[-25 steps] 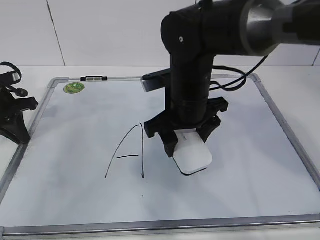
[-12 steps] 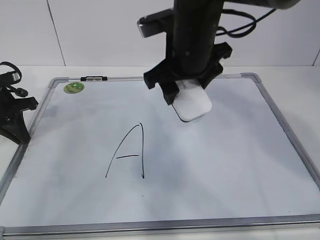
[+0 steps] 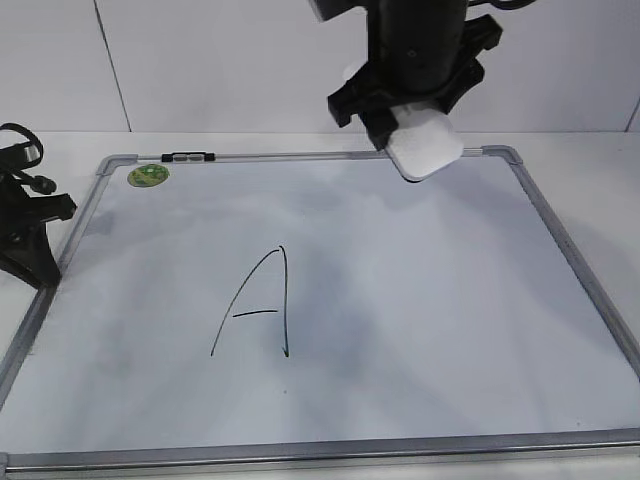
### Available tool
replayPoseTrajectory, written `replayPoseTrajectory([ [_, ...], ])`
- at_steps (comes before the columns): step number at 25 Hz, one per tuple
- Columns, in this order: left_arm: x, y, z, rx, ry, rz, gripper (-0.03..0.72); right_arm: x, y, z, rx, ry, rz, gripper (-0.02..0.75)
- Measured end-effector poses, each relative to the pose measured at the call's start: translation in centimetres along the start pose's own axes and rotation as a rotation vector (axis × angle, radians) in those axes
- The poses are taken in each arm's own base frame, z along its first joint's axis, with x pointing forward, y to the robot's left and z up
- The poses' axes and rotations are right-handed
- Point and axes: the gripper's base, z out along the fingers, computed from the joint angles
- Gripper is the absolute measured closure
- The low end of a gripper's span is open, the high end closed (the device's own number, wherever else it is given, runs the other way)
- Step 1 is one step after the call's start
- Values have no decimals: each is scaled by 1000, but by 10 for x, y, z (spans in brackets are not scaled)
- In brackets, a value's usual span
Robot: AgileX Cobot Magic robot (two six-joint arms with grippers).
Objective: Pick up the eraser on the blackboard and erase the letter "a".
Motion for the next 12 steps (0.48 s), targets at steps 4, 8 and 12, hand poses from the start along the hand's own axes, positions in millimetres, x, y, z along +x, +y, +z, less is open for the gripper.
replayPoseTrajectory([
  [4, 0, 0, 0, 1, 0, 0, 674, 1, -33, 11, 38, 26, 87, 199],
  [8, 0, 0, 0, 2, 0, -1, 674, 5, -71, 23, 64, 57, 192, 199],
  [12, 0, 0, 0, 2, 0, -1, 674, 11, -101, 33, 68, 87, 279, 199],
])
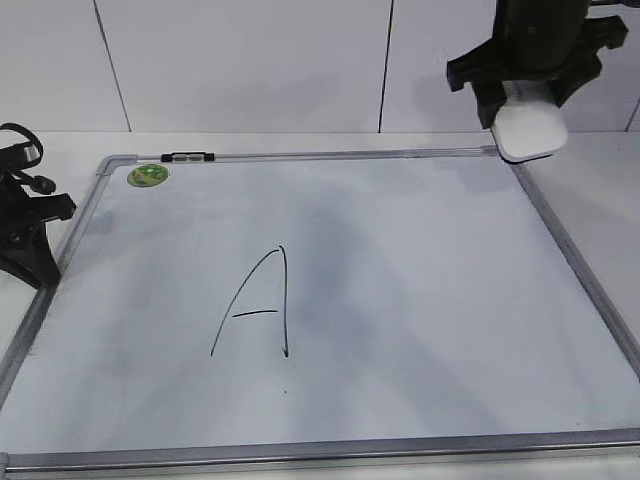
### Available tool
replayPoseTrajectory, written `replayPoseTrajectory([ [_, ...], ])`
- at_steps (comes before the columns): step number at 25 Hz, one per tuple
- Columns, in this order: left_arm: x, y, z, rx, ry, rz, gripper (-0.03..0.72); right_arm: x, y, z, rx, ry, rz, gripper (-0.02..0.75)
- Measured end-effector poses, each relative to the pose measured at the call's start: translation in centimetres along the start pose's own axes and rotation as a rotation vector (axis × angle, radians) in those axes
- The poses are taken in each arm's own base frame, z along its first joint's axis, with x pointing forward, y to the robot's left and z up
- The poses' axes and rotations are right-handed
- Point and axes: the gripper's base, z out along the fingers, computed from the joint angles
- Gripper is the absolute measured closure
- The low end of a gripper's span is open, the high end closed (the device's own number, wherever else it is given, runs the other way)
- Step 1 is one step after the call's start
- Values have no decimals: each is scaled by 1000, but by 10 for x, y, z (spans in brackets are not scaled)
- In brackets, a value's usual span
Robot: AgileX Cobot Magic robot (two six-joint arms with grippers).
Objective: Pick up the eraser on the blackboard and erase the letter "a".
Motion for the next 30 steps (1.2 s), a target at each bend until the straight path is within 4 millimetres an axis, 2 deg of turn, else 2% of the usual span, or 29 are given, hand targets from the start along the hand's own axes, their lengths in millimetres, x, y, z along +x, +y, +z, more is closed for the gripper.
replayPoseTrajectory([
  [6, 0, 0, 0, 0, 0, 0, 674, 2, -31, 24, -37, 78, 113, 199],
  [11, 0, 0, 0, 2, 0, -1, 674, 15, -45, 60, -65, 195, 159, 199],
  [14, 0, 0, 0, 3, -1, -3, 674, 24, -49, 73, -85, 251, 166, 199],
  [21, 0, 0, 0, 7, -1, -6, 674, 41, -42, 87, -113, 328, 131, 199],
  [25, 0, 0, 0, 7, -1, -6, 674, 44, -40, 94, -120, 347, 130, 199],
  [30, 0, 0, 0, 7, -1, -6, 674, 47, -33, 113, -144, 391, 136, 199],
])
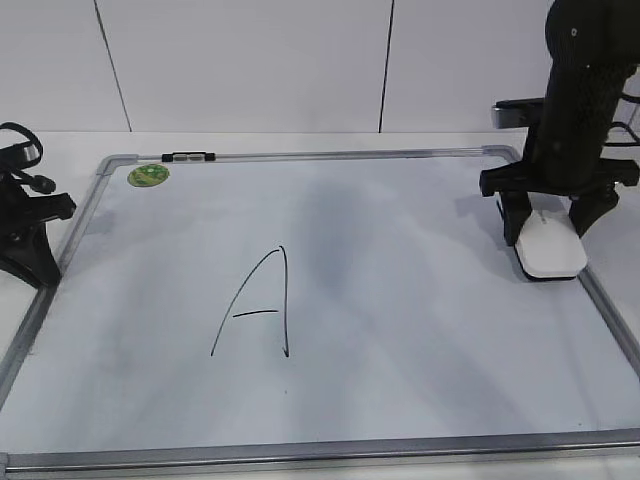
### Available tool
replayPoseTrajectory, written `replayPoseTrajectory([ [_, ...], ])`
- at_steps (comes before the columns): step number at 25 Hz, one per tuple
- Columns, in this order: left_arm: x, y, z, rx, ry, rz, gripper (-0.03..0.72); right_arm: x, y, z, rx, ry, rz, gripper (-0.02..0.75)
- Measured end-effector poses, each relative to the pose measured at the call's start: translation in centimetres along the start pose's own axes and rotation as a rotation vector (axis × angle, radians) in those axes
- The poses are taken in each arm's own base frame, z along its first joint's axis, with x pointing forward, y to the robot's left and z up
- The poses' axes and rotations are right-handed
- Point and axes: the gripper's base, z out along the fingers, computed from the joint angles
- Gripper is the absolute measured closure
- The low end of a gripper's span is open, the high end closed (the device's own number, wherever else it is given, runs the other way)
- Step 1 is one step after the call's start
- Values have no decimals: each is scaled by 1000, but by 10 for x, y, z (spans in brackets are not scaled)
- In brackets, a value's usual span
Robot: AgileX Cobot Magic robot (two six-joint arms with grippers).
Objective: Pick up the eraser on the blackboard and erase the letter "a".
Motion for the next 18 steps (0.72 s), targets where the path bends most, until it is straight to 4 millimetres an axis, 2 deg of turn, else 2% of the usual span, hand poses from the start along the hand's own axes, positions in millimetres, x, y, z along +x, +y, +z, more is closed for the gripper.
replayPoseTrajectory([
  [4, 0, 0, 0, 2, 0, -1, 674, -1, 1, 6, -3, 9, 0, 199],
  [18, 0, -1, 0, 6, 0, -3, 674, -1, 0, 6, 10, 4, -5, 199],
])
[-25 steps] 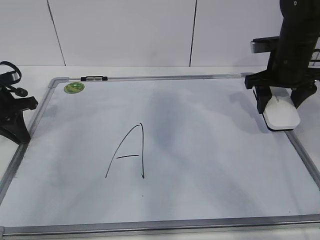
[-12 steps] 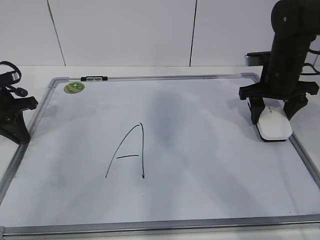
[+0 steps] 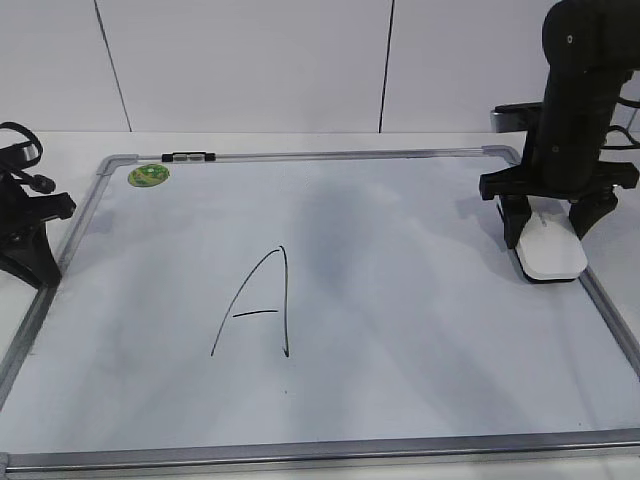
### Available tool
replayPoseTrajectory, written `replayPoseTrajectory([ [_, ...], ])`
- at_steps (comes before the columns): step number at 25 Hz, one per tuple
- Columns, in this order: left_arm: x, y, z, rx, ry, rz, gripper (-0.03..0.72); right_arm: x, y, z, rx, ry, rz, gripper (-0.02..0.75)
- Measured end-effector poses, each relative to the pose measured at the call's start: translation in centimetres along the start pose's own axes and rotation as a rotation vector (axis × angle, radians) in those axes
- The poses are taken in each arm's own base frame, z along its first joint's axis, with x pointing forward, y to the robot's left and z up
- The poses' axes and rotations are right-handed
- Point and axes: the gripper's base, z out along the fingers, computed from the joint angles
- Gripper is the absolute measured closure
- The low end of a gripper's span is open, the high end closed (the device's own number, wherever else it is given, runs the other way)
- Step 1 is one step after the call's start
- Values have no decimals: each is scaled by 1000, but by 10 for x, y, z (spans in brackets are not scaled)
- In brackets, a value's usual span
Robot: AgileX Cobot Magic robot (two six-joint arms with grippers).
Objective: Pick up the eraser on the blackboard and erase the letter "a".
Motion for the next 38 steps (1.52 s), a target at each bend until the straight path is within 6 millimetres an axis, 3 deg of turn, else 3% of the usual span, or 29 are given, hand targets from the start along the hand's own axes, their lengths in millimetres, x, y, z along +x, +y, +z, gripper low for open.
replayPoseTrajectory([
  [18, 0, -1, 0, 12, -1, -7, 674, 0, -1, 0, 8, -2, -1, 199],
  [28, 0, -1, 0, 19, -2, -10, 674, -3, -19, 7, -19, 20, 60, 199],
  [38, 0, -1, 0, 20, -3, -9, 674, -3, -17, 7, -75, 29, 44, 167],
])
